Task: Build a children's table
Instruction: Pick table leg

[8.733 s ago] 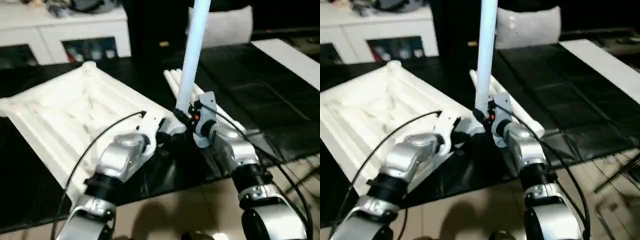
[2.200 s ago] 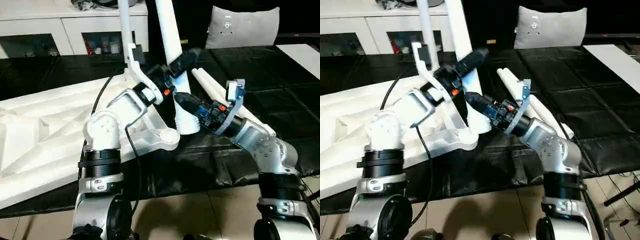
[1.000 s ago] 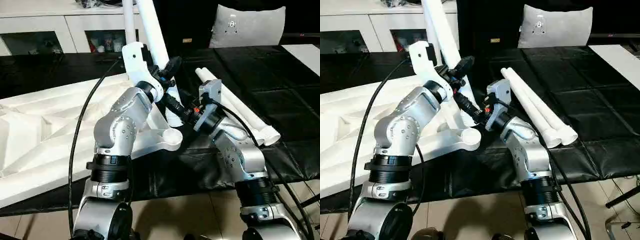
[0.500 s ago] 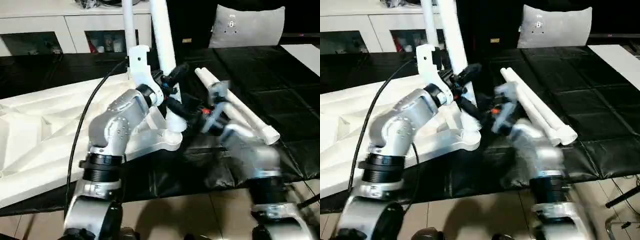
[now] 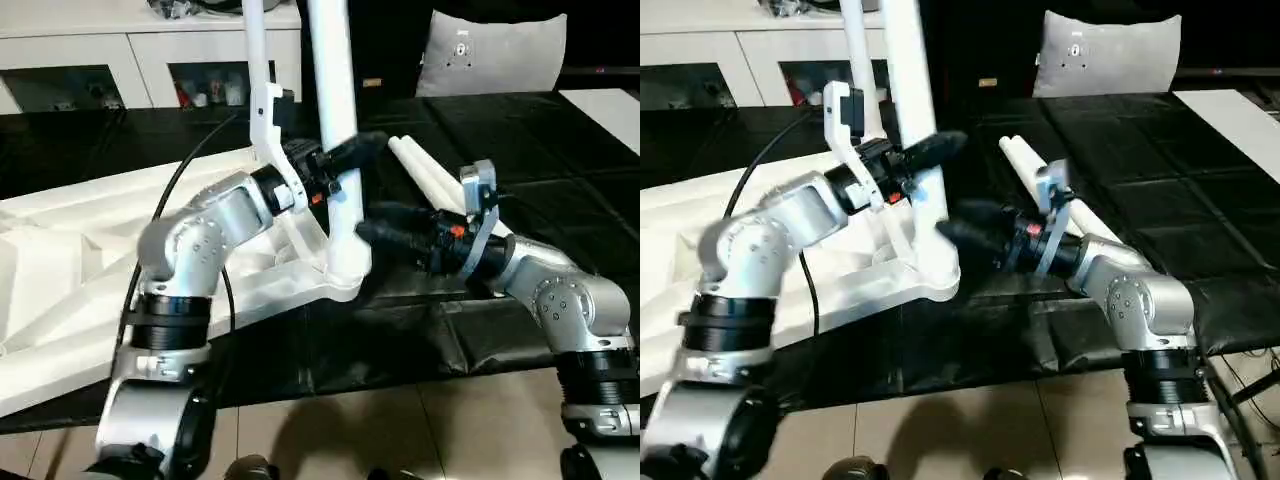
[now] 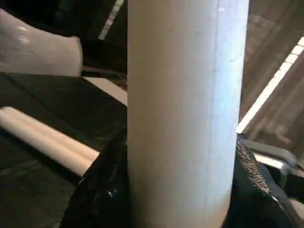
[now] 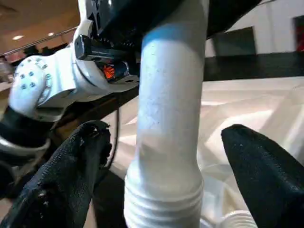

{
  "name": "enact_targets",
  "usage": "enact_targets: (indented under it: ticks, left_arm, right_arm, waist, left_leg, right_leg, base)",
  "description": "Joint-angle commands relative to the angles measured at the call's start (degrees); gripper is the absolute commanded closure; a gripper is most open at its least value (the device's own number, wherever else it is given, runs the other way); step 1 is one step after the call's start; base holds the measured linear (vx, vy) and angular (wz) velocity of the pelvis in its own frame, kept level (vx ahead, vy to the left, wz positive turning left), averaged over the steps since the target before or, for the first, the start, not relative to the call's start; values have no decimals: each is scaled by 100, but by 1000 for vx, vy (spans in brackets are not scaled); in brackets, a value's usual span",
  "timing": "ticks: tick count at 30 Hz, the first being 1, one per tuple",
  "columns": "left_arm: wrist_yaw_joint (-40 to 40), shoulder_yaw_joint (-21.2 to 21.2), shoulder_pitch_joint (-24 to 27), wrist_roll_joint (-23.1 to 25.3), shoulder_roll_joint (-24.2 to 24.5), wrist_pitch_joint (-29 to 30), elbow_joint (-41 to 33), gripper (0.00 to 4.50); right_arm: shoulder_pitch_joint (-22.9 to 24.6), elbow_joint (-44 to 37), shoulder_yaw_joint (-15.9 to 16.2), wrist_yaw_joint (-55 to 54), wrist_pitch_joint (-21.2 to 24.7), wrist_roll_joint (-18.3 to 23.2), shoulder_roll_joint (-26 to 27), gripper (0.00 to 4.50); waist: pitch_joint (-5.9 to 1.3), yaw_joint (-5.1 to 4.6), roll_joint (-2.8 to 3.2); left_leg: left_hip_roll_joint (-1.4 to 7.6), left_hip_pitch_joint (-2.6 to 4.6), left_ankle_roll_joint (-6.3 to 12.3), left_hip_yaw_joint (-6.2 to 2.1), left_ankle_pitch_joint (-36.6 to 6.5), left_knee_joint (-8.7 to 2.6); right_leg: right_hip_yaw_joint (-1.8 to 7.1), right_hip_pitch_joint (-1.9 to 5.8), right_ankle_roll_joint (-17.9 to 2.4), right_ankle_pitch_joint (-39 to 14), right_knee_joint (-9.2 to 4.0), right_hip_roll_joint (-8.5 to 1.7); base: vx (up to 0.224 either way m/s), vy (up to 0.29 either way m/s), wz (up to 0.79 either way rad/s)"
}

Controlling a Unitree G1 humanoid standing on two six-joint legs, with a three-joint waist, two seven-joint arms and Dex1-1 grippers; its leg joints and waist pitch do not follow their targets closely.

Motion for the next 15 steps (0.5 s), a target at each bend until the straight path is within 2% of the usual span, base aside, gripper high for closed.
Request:
enact_targets:
  ticks: [1,4,7,9,11,15]
  left_arm:
    - [-339,-137,-75,-245,45,76,-334,260]
    - [-543,-253,-33,-287,76,76,-483,260]
    - [-557,-283,-43,-254,63,59,-456,260]
    - [-577,-284,-50,-261,60,46,-433,260]
    - [-593,-285,-50,-262,63,46,-431,260]
    - [-637,-301,-42,-266,80,31,-426,260]
  right_arm:
    - [-53,-156,80,123,120,119,-56,35]
    - [-66,-180,129,222,186,169,-53,51]
    - [-53,-194,174,304,265,233,-84,68]
    - [-35,-203,211,317,294,252,-92,106]
    - [-34,-208,204,328,309,247,-88,111]
    - [-31,-212,212,341,350,247,-73,156]
  waist:
    - [-519,8,-81]
    - [-523,16,-84]
    - [-509,5,-84]
    - [-511,4,-98]
    - [-513,5,-91]
    - [-521,8,-91]
  left_leg:
    - [263,21,360,-64,-631,-347]
    - [278,16,334,-64,-608,-348]
    - [257,13,326,-54,-682,-345]
    - [256,17,297,-56,-671,-348]
    - [254,21,278,-57,-678,-347]
    - [255,18,271,-60,-636,-346]
  right_leg:
    - [287,398,-623,-2089,-389,-382]
    - [294,401,-677,-2054,-375,-395]
    - [285,404,-586,-2202,-405,-379]
    - [283,401,-493,-2297,-416,-374]
    - [280,398,-454,-2351,-424,-376]
    - [279,397,-423,-2296,-416,-372]
  base:
    - [0,0,0]
    - [0,0,0]
    - [0,0,0]
    - [0,0,0]
    - [0,0,0]
    - [0,0,0]
